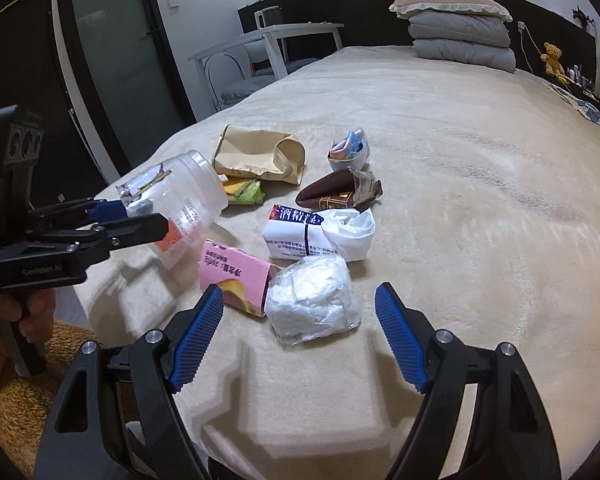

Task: Collect trash
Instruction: 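Grasp the white tissue wad with the right tool while the left tool holds the bottle, then carry the bottle and tissue wad down over the black trash bin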

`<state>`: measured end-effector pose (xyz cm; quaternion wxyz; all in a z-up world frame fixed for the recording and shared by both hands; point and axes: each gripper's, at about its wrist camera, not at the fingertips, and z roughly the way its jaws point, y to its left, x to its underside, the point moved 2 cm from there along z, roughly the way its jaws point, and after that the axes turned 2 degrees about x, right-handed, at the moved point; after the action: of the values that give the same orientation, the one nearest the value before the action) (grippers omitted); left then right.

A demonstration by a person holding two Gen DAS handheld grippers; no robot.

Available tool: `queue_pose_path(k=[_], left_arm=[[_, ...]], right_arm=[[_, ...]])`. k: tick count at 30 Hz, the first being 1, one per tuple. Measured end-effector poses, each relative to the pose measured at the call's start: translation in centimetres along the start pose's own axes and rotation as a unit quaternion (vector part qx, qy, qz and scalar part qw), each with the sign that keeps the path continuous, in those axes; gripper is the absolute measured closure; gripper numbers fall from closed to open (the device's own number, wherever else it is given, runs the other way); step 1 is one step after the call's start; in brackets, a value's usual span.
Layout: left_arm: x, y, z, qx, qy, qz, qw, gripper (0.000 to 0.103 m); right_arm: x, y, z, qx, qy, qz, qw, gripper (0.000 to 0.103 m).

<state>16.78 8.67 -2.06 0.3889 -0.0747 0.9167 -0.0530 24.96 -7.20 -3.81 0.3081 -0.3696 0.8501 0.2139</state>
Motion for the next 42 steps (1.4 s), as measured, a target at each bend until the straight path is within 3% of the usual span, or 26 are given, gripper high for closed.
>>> queue_pose_path(k=[9,11,14,17,20,42], left_arm=[[1.0,0.3,-1.1,0.005,-0.004,-0.013,0.9999,0.048],[1.0,0.4,-1.2,0.006,-0.004,-0.013,0.9999,0.048],[1.1,0.4,-1.4,0.007,-0.006,-0.015,0.9999,0.048],[1.2,0.4,-1.3,0.007,-0.007,-0.015,0.9998,0.048],[1.2,0.4,-1.4,0.008,-0.009,-0.014,0.9998,0.048],[2.5,-1.3,-3.1,0.021,-0.028,-0.013,0.9993,0.048]], right_arm=[[-0.3,-0.6,1.8,-0.006,0.014,0.023,1.000,0.026],[-0.4,-1.1,2.0,-0.008,0.017,0.032,0.999,0.034],[-0.3,-1.3,2.0,-0.002,0.020,0.034,0.999,0.037],[-0.2,-1.2,2.2,-0.005,0.025,0.027,0.999,0.048],[-0.1,-1.2,2.1,-0.001,0.021,0.018,1.000,0.051],[1.8,-1.3,-3.5,0.013,-0.019,0.052,0.998,0.053]])
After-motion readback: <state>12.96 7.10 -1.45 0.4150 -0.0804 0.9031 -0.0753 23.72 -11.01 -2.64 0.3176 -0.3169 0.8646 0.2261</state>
